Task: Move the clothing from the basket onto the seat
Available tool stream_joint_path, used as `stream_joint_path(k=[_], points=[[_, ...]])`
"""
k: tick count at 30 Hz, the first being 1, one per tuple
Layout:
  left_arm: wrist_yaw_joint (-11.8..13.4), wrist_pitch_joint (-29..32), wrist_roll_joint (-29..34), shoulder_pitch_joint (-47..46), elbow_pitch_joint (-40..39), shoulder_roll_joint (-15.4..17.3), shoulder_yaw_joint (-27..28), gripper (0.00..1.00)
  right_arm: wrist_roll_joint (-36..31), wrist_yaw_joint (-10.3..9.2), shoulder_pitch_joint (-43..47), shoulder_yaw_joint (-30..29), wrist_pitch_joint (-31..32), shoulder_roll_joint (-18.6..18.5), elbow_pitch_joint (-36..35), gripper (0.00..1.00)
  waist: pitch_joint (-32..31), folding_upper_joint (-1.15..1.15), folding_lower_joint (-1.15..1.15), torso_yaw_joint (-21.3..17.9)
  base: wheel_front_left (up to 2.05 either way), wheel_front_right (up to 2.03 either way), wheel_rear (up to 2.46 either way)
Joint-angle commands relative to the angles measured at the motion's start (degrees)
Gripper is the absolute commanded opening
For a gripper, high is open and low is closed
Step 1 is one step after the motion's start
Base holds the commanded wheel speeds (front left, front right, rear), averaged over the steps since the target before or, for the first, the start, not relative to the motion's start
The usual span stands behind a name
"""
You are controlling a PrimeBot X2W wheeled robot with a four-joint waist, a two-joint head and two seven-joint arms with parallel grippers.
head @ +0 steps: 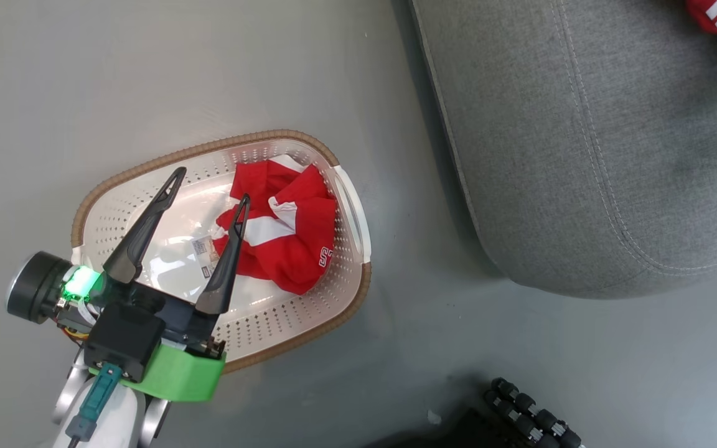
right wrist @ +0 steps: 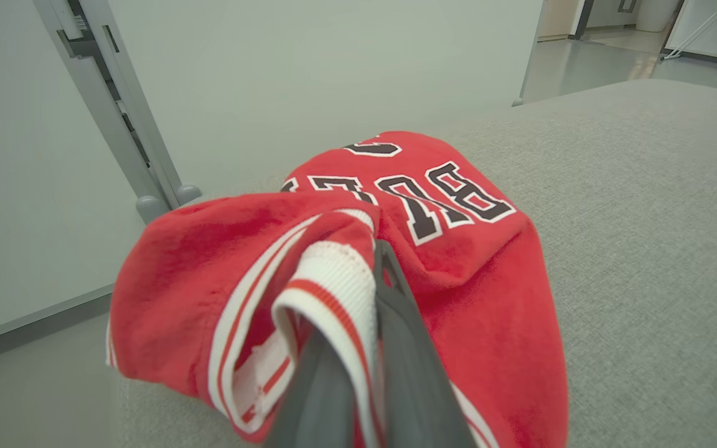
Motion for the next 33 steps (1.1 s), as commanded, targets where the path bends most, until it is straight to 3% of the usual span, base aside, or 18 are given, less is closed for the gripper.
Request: stream_joint_path(k=[1,9,18,23,33], points=[[0.31,0.03,0.07,-0.47,0.06,-0.42,-0.05,1.00,-0.51,-0.02,1.64,-0.66,-0.19,-0.63,-0.44,1.00,-0.92,0.00,-0.01,0.44,0.00,0.00,0.00],[0.98,0.02,-0.33,-1.47,2.22,-4.06,-1.38,1.00,-4.02,-0.02,9.53,-3.32,-0.19,0.53,-7.26,1.00,-5.57,0.00,-0.01,2.89,0.00,0.00,0.00],[2.93,0.03,-1.48,2.16,6.29,-9.34,-0.24,1.00,-6.73,-0.02,23.59,-2.99,-0.19,5.04,-12.98,1.00,-15.90,0.00,-0.01,6.83,0.00,0.00,0.00],[3.55,0.03,-2.79,4.73,9.11,-11.78,1.43,1.00,-7.48,-0.01,29.58,1.20,-0.19,7.18,-14.36,1.00,-21.38,0.00,-0.01,8.87,0.00,0.00,0.00],[4.32,0.03,-7.10,9.91,12.76,-14.04,6.81,1.00,-8.11,-0.03,38.04,15.79,-0.19,9.37,-20.59,1.00,-30.63,0.00,-0.01,12.59,0.00,0.00,0.00]])
